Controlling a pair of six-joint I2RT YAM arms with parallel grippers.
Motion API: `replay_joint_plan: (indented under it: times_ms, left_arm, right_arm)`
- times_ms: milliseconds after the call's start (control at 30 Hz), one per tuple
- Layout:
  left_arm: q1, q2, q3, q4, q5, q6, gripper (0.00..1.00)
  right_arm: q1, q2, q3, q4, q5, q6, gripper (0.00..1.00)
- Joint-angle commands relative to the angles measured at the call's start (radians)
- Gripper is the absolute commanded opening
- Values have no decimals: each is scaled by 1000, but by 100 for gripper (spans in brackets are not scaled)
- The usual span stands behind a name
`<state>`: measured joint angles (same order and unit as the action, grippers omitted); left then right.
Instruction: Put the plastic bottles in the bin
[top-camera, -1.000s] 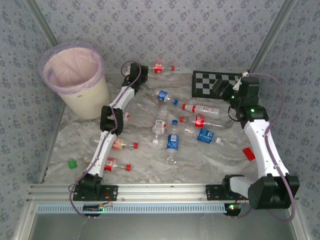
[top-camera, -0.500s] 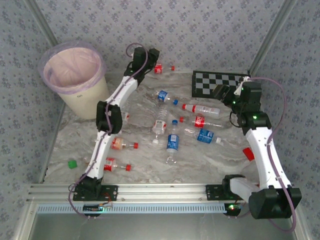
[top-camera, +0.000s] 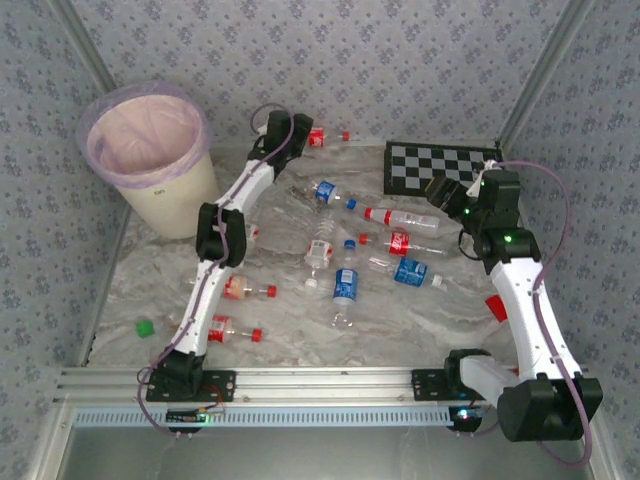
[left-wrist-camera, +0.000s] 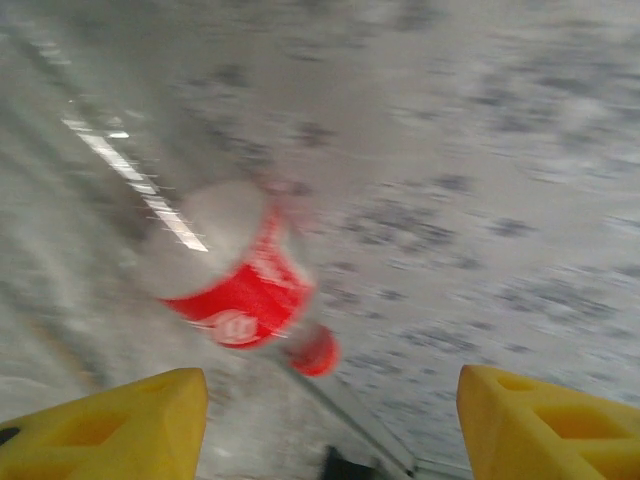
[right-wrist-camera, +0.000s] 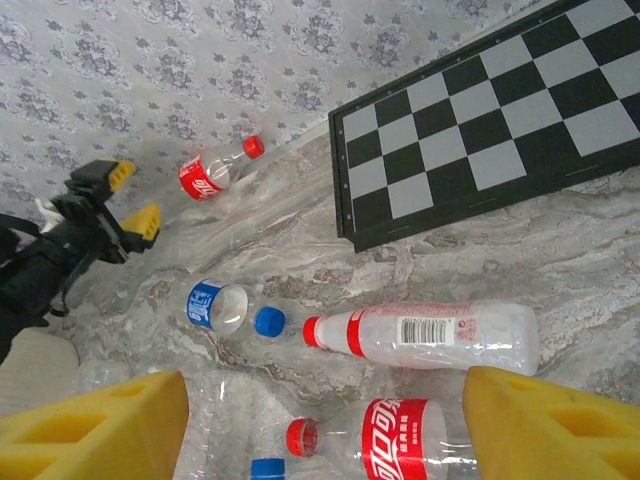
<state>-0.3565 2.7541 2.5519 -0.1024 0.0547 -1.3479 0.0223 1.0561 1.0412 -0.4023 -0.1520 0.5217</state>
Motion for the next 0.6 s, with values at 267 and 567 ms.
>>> replay_joint_plan:
  times_ms: [267,567]
  left_arm:
    - [30,141,119,-5,-75,-113,78]
    - [43,304,231,29,-143,-280,84]
  right_arm:
    - [-18,-18,-39,-15,1,-27,75]
    - [-24,-18,-88,16,-4,2,75]
